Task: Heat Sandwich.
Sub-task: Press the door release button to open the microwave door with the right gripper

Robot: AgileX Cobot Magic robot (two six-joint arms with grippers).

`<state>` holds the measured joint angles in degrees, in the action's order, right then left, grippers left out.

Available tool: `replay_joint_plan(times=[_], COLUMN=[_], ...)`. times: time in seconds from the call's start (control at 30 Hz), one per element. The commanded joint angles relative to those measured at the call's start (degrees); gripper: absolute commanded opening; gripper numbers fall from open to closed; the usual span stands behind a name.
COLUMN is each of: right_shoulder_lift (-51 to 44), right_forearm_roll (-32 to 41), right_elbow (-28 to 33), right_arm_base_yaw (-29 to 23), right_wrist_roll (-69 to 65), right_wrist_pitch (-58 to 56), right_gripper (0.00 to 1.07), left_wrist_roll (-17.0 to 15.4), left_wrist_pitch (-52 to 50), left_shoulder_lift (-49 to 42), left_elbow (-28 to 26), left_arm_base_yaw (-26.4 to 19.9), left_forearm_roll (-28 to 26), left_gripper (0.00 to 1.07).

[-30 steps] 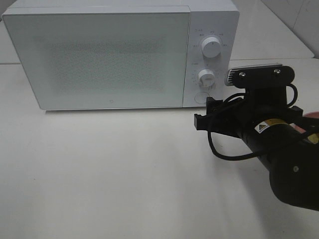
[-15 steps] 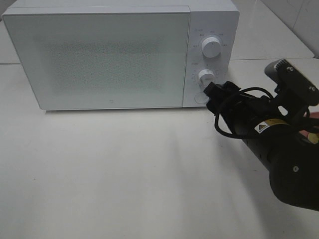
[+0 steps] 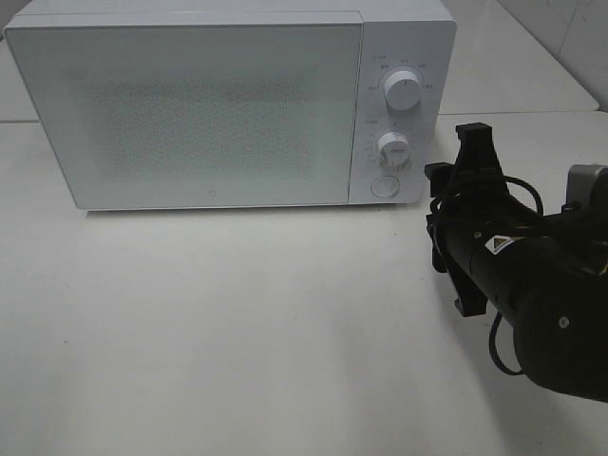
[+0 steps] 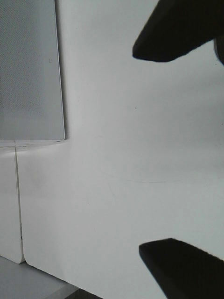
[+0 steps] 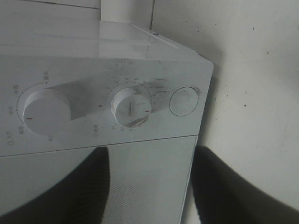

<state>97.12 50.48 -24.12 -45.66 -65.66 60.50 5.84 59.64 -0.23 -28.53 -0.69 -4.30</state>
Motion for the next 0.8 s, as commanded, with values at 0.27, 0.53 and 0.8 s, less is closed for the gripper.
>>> replay_joint_plan(times=[0.27, 0.53, 0.8], right_shoulder_lift=[-0.23, -0.23, 2.41], right_forearm_roll=[-0.40, -0.74, -8.54], right_elbow=[0.06, 0.06, -1.55], right_arm_base_yaw=[-0.11, 0.46, 4.58], right_wrist_roll=[-5.04, -5.04, -7.45], right_wrist_pitch=[-3.44, -4.18, -5.84], right_gripper=[0.00, 0.00, 0.00], left_wrist_roll=[-0.17, -0.17, -0.17], left_wrist_pitch=[-0.23, -0.23, -0.23], left_shoulder_lift=[-1.49, -1.49, -1.49], left_elbow=[0.17, 0.17, 0.17], left_arm_base_yaw=[0.29, 0.29, 0.29], left_forearm_roll=[-0.46, -0.46, -0.46], left_gripper=[0.98, 0.98, 0.98])
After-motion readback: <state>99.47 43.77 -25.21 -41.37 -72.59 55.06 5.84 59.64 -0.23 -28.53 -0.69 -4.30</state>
